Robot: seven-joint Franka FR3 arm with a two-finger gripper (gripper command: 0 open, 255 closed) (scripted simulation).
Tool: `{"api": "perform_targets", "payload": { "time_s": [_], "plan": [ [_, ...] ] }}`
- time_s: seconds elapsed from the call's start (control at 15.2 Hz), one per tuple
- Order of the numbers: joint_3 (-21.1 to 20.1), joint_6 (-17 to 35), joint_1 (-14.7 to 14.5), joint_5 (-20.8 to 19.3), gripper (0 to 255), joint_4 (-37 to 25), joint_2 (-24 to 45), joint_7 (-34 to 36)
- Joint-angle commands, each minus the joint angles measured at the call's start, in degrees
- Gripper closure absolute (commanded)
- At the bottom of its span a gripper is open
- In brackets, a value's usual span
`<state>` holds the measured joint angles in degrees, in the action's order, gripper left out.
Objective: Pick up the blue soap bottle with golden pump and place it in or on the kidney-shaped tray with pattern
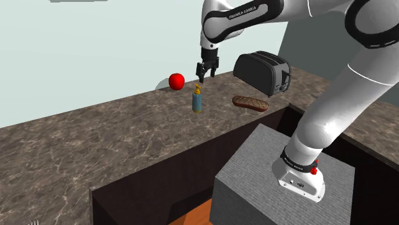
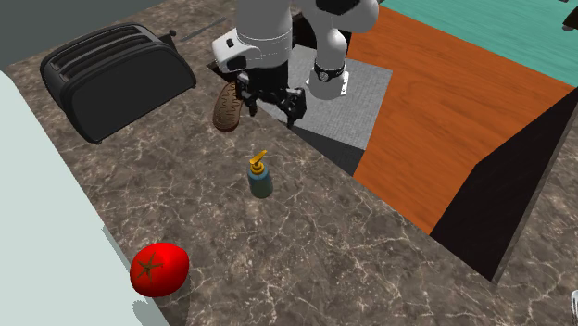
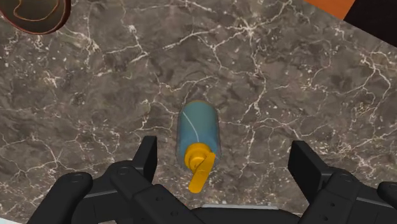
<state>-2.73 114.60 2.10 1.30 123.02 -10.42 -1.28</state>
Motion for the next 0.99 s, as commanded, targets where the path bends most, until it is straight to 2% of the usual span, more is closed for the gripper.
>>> {"api": "perform_targets", "payload": {
  "time_s": [0.0, 0.26, 0.33, 0.79, 0.92],
  "plan": [
    [-0.17, 1.35, 0.14, -0.81, 0, -3.25, 5.08, 0.74],
    [-0.14, 2.49, 0.28, -2.51, 0, -10.55, 14.43, 2.05],
    [-0.11, 2.52, 0.26, -2.59, 0, -10.96, 14.91, 2.11],
    [-0.05, 7.98, 0.27, -2.78, 0, -7.64, 17.06, 2.24],
    [-0.05, 7.98, 0.27, -2.78, 0, -7.63, 17.05, 2.24]
  ]
}}
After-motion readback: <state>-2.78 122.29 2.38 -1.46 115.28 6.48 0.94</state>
